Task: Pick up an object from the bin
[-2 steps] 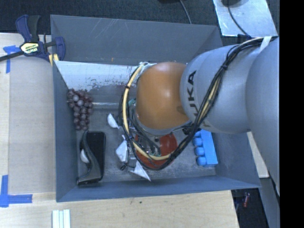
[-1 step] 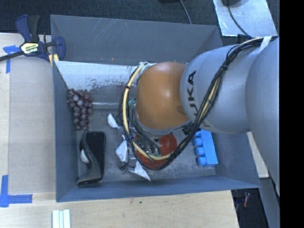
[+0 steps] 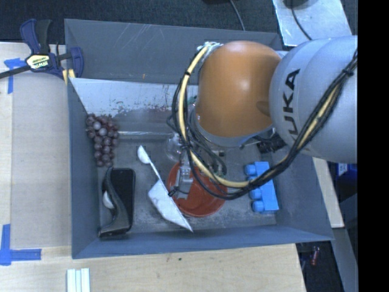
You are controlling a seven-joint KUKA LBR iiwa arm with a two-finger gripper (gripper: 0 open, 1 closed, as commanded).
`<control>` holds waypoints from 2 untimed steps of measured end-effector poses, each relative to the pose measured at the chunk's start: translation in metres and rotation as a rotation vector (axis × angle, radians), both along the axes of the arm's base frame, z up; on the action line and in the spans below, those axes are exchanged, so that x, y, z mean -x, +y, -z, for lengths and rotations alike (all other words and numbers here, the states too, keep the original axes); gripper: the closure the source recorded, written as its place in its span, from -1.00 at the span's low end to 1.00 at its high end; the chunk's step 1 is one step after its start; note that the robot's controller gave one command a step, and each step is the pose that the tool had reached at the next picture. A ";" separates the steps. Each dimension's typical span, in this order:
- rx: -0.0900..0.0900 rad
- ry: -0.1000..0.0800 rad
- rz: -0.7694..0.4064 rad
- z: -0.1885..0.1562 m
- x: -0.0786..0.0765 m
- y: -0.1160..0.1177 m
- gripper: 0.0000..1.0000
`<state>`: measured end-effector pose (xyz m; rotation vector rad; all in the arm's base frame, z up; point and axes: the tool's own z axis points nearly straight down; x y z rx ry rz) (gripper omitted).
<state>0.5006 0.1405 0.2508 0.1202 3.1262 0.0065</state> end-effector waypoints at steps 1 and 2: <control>0.004 0.016 0.013 -0.053 -0.003 -0.020 -1.00; 0.001 0.013 0.223 0.009 -0.011 0.003 1.00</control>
Offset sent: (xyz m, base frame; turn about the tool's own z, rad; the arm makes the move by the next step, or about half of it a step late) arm 0.0108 0.0032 -0.0090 0.2254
